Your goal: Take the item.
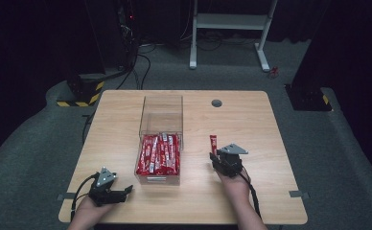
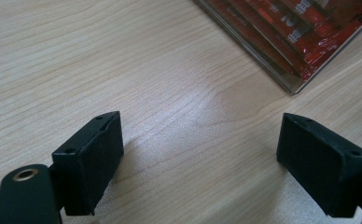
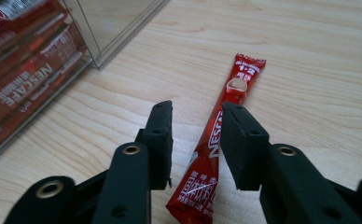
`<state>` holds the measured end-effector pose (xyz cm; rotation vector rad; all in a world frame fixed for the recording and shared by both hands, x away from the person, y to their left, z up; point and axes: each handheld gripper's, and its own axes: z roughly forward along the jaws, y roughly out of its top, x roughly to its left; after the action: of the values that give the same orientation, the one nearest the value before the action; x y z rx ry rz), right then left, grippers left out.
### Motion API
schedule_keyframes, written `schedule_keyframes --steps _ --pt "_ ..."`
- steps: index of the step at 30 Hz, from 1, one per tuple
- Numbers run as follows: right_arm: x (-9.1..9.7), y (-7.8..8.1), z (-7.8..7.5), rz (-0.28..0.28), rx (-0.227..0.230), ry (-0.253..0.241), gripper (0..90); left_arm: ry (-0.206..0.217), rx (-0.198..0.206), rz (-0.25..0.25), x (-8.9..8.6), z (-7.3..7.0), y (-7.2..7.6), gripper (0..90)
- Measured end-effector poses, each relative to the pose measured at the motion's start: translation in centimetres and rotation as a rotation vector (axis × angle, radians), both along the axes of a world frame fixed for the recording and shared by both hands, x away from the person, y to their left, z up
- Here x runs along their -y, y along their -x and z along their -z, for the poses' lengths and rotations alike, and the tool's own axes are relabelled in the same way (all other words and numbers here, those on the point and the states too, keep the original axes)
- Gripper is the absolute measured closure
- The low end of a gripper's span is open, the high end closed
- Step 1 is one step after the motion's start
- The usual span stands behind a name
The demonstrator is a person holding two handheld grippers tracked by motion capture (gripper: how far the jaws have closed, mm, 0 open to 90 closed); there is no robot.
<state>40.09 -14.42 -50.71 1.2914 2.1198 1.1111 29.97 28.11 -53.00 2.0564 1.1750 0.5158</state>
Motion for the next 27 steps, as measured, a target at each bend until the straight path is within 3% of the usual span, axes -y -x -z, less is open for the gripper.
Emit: schedule_keyframes --steps 18,27 --pt "0.8 1.8 -2.1 -0.018 0.068 -0.028 45.3 0.000 0.000 0.000 0.0 0.0 0.0 15.1" --pt "2.6 2.8 -2.0 -0.003 0.066 -0.025 38.7 0.001 -0.001 0.001 0.0 0.0 0.0 15.0"
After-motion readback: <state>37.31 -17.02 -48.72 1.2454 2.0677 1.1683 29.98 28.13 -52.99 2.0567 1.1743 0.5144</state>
